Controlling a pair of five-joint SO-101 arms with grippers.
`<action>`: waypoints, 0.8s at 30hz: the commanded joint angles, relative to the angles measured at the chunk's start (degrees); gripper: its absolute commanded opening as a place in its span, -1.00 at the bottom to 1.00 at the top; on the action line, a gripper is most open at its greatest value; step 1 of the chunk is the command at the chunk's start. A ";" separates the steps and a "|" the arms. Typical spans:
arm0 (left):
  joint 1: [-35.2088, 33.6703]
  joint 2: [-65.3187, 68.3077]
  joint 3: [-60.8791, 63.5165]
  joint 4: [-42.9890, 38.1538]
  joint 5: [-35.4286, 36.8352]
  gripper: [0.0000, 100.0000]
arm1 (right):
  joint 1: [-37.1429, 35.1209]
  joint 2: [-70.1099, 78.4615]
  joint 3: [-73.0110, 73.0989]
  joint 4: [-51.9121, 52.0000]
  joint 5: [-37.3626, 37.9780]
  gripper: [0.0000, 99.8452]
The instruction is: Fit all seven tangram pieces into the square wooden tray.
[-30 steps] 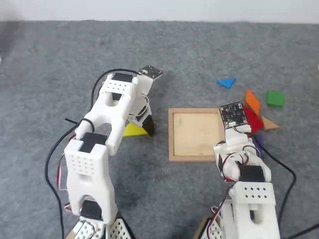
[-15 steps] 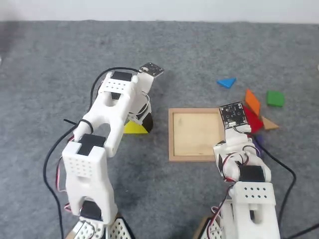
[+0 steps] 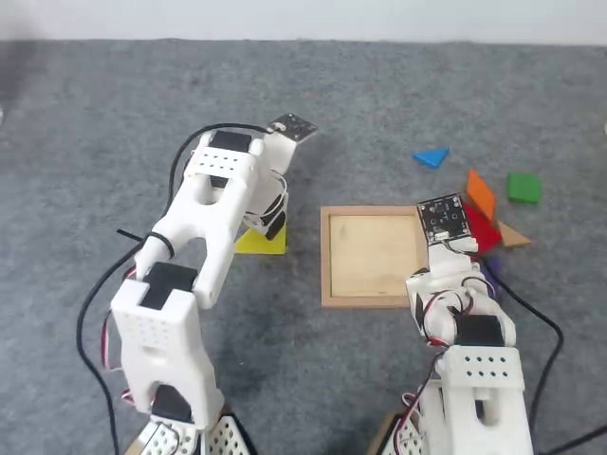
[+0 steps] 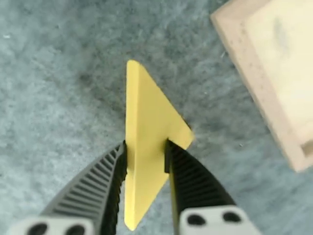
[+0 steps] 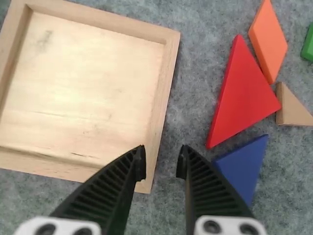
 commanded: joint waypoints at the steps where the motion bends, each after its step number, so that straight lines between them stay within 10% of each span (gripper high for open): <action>1: -0.35 2.02 0.84 1.93 -2.02 -0.97 | 0.22 -1.36 -0.62 -0.92 1.05 -0.75; 16: 3.69 -11.78 1.01 10.37 -3.78 -0.96 | 0.31 -1.36 -0.70 -0.92 1.14 -0.75; 24: -2.64 -7.30 2.59 1.85 -1.32 -0.37 | 0.31 -1.36 -0.70 -0.92 1.14 -0.75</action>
